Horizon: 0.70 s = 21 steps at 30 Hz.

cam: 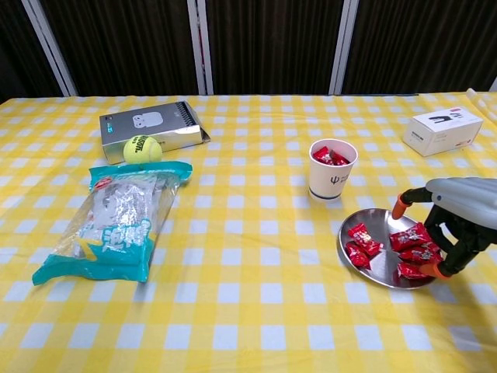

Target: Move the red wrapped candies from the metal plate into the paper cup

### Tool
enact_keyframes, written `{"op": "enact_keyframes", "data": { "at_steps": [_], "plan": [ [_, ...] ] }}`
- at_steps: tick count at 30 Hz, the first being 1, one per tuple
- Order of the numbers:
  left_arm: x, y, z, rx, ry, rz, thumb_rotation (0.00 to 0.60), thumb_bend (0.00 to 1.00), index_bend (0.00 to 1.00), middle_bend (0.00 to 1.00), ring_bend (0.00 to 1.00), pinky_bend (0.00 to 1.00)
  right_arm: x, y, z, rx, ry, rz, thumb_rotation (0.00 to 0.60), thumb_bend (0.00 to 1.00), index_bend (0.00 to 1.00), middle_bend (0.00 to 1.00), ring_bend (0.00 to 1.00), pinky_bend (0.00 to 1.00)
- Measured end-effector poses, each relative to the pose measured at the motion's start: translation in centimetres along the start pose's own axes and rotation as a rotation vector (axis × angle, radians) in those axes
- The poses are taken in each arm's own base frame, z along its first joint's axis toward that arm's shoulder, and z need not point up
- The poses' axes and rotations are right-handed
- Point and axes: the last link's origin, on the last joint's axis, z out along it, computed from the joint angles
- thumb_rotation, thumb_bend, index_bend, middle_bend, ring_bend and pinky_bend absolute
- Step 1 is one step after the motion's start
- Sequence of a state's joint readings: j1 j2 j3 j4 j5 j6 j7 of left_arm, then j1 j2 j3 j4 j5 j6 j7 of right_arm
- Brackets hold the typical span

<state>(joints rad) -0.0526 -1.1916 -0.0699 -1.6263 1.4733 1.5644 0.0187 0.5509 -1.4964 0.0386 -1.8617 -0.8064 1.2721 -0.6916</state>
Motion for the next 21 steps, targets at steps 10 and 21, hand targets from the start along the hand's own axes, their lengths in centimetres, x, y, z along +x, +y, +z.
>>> {"op": "enact_keyframes", "data": {
  "at_steps": [10,21],
  "plan": [
    [0.0,0.0,0.0,0.003,-0.003,0.002,0.6,0.08,0.0,0.0,0.0,0.0,-0.6,-0.6,-0.2,0.002,-0.023,-0.002,0.6,0.26,0.22,0.75,0.79,0.82],
    [0.0,-0.2,0.0,0.002,-0.005,0.0,0.6,0.08,0.0,0.0,0.0,0.0,-1.0,-0.4,0.7,-0.019,-0.028,0.015,0.6,0.26,0.22,0.75,0.79,0.82]
  ]
}}
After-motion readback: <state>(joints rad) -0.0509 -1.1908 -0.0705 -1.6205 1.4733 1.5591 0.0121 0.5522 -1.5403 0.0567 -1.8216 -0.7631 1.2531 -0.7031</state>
